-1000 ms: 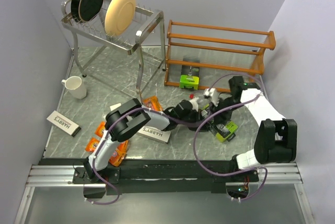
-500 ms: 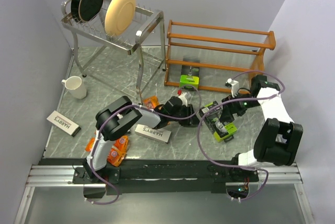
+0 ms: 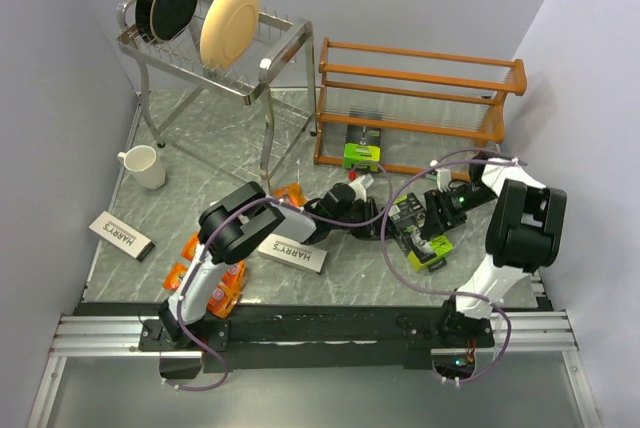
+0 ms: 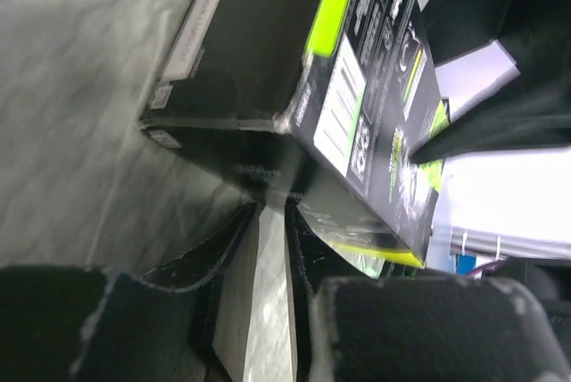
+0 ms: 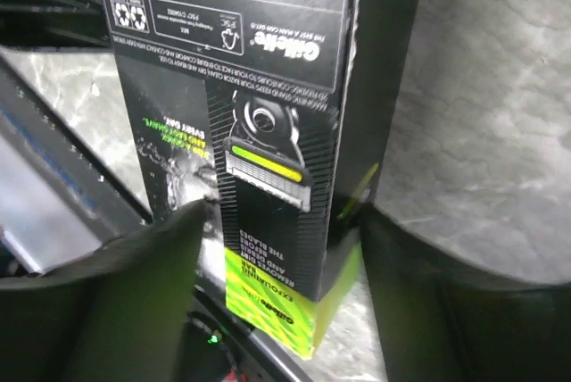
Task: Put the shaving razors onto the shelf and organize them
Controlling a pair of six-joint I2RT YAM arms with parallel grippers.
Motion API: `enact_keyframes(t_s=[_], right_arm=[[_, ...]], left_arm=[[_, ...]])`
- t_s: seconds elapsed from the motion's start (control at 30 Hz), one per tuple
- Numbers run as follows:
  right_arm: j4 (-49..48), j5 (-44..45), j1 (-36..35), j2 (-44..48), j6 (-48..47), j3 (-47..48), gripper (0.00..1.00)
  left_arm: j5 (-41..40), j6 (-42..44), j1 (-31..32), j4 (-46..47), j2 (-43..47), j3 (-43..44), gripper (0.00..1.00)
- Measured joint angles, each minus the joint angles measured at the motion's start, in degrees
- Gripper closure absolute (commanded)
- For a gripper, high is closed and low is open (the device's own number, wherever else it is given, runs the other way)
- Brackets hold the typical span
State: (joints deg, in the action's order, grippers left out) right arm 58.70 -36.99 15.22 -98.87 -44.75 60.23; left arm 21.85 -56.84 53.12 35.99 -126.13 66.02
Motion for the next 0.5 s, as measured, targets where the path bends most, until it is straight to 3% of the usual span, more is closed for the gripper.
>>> enact_keyframes(t_s=[0.07,0.2,0.5], right_arm=[[1.97,0.00,0.02,-2.27,-0.09,2.29,0.58],[3.52,2.69,-0.70,-1.40,-0.57,3.54,0.59],[5.57,7.72,-13.27,10.73,2.75,5.14,0.58]], left_arm=[[0.90,0.07,-0.07,-0.48,-1.73,2.49,0.76],[2.97,-0.04,-0.66,-2.01,-3.58,5.64,0.79],[4.76,-1.60,-1.84,-4.55,-5.11,7.89,0.78]])
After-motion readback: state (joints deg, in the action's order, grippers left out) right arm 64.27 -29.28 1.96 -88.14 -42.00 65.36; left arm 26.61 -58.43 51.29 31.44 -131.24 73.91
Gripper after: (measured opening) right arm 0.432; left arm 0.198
